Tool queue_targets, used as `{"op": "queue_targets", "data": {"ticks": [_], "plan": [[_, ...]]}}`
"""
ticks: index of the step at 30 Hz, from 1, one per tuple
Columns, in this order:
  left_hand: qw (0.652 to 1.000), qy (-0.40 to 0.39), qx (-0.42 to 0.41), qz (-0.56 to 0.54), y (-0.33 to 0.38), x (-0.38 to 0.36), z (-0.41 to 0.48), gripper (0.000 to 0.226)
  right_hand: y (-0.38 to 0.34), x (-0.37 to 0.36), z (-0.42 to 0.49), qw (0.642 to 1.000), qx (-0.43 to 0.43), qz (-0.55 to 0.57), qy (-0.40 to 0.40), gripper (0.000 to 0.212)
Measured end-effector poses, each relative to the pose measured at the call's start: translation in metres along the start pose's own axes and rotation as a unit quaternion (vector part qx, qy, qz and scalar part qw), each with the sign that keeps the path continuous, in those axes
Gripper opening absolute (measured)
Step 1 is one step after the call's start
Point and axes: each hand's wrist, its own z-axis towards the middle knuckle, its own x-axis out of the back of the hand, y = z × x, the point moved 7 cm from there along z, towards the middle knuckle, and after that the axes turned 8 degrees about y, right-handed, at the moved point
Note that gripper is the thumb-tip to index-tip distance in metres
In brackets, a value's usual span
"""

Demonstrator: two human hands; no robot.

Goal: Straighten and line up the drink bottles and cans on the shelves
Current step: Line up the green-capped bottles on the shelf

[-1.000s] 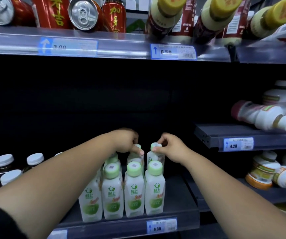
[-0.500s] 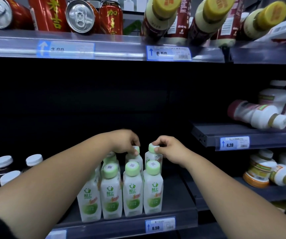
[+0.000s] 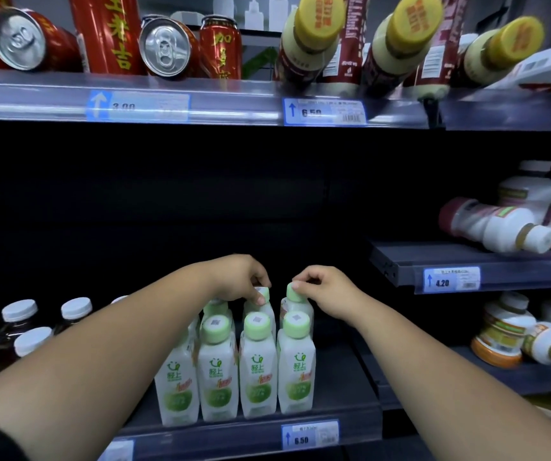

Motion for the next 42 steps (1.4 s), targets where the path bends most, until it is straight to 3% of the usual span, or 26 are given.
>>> {"op": "queue_targets", "data": {"ticks": [5,21,33,42], "plan": [[1.000,0.006,0.003,-0.008,0.000,0.000,-0.001,0.031,0.004,-0.005,-0.009,0.995,-0.064,0.064,-0.046,0.017],[0.997,-0.039,0.030,-0.067,-0.011,0.001,-0.017,0.026,-0.007,-0.024,-0.025,0.982,-0.112,0.105,-0.108,0.009],[0.993,-0.041,0.027,-0.103,-0.013,-0.001,-0.024,0.026,-0.012,-0.029,-0.029,0.980,-0.124,0.101,-0.121,0.013],[0.997,-0.014,0.024,-0.079,-0.009,-0.001,-0.035,0.032,-0.012,-0.026,-0.034,0.985,-0.107,0.102,-0.086,0.016]]}}
